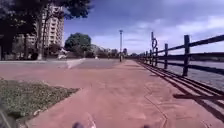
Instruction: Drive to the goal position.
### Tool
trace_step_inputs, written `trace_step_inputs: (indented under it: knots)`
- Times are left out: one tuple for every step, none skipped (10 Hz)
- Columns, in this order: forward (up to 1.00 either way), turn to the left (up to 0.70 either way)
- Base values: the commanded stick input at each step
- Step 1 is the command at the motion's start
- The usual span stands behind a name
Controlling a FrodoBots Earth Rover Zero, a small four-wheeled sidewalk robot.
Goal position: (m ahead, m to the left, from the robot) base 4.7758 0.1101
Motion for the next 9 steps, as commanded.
trace_step_inputs:
  knots:
    - [0.70,0.35]
    - [0.70,0.29]
    - [0.70,0.13]
    - [0.70,0.00]
    - [0.70,0.00]
    - [0.70,0.00]
    - [0.70,0.00]
    - [0.70,0.00]
    - [0.70,0.00]
